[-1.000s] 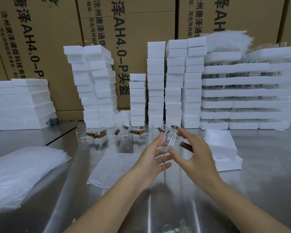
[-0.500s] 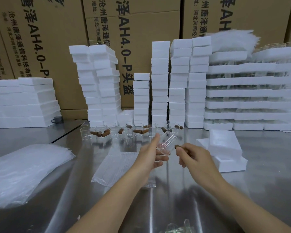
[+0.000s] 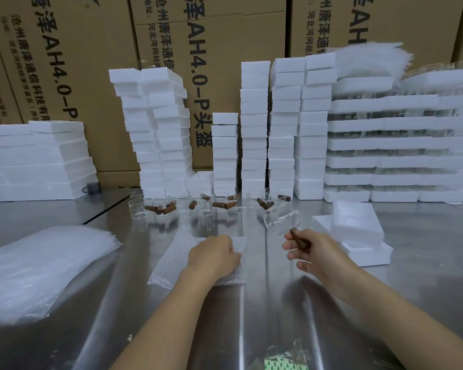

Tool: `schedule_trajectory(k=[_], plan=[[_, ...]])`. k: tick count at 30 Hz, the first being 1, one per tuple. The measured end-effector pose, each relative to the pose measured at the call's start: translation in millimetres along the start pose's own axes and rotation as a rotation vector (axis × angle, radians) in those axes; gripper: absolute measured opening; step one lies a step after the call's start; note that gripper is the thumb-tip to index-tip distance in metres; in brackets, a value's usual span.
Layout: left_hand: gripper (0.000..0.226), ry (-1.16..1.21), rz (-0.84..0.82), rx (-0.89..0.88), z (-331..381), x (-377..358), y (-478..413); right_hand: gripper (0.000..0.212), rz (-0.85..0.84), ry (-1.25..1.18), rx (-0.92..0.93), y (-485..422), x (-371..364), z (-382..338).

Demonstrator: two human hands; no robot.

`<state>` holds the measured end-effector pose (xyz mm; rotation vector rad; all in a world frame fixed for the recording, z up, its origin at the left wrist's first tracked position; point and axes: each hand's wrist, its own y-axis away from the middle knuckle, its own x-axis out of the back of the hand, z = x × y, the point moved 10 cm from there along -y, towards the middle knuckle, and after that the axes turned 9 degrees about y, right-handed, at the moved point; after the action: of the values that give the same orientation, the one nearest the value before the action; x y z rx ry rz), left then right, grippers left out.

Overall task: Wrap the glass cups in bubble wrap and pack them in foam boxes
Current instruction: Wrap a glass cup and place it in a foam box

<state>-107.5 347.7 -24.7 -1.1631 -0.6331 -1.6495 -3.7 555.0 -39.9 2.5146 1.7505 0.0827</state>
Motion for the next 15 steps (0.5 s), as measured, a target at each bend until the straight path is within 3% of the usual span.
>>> schedule_trajectory(k=[8, 15], plan=[[0.03, 0.298, 0.242, -0.106, 14, 24, -1, 0.026, -0.075, 0.283, 0.106, -1, -18, 2], [0.018, 0.525, 0.444, -0.456, 56, 57, 26, 0.028, -0.051, 0.361, 0.152, 3, -16, -1]])
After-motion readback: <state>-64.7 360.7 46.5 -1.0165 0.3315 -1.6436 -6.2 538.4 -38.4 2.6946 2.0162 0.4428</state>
